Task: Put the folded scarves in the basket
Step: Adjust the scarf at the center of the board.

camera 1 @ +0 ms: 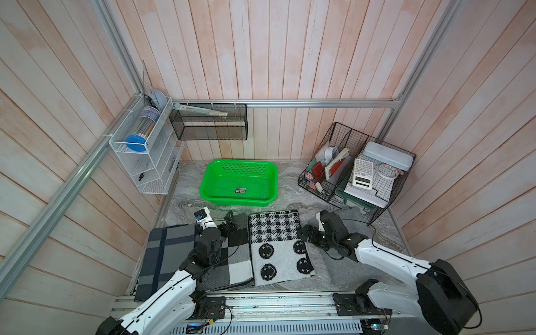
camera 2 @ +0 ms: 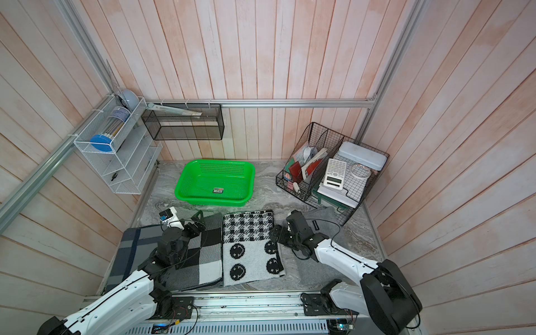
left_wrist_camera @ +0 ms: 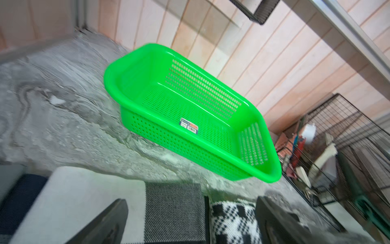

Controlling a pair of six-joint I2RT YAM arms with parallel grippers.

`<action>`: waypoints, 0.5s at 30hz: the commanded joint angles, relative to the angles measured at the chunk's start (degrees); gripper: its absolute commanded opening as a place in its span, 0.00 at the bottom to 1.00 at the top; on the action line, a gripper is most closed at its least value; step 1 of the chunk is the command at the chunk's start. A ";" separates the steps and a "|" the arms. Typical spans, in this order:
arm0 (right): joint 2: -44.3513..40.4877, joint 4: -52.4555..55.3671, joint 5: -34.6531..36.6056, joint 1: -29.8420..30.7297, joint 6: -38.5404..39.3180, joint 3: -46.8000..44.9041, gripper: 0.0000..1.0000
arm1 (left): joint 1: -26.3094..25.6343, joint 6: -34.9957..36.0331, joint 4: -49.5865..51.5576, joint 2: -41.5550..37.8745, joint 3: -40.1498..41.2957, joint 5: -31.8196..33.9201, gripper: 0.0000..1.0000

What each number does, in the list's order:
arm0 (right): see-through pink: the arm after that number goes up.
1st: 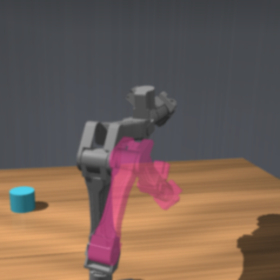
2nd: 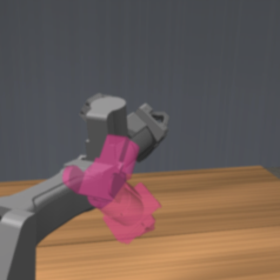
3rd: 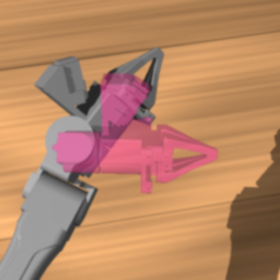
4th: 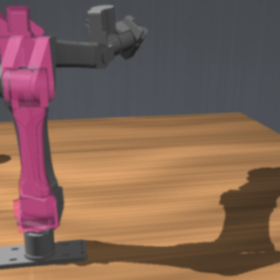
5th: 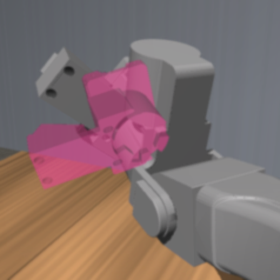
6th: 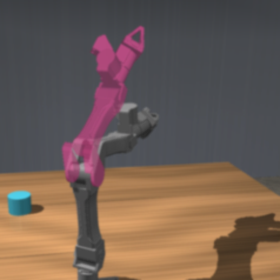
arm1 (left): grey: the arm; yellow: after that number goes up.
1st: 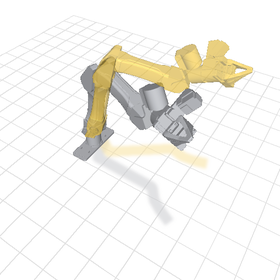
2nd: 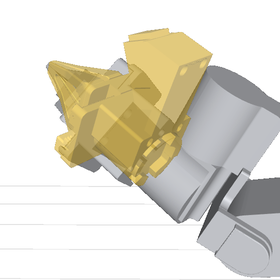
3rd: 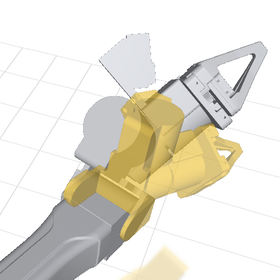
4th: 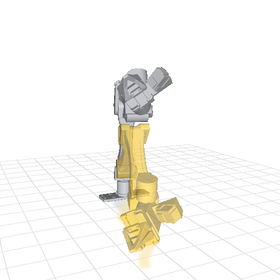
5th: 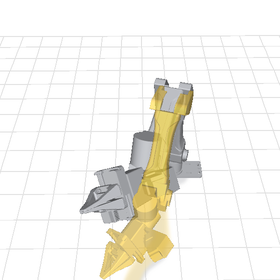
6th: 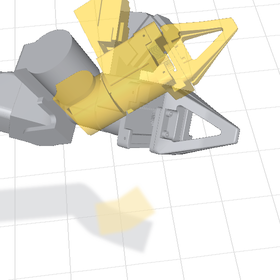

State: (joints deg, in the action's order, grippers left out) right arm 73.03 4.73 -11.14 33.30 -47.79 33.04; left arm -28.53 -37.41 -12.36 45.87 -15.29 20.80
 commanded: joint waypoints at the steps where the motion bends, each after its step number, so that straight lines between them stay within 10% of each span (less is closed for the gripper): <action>1: 4.80 -0.36 -3.92 -0.77 2.59 3.30 0.89 | 0.16 -3.67 1.18 1.07 0.34 -9.80 1.00; 12: 21.64 0.93 -5.22 -2.10 4.37 12.83 0.88 | -0.76 -10.78 -0.39 7.06 0.67 -21.86 1.00; 15: 22.19 -1.66 -5.61 -2.17 3.02 12.07 0.75 | -1.29 -12.32 -1.65 8.32 1.69 -21.94 1.00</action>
State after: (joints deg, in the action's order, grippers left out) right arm 93.67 3.38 -16.62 31.29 -43.83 45.78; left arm -29.39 -47.07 -11.97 53.39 -14.98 1.15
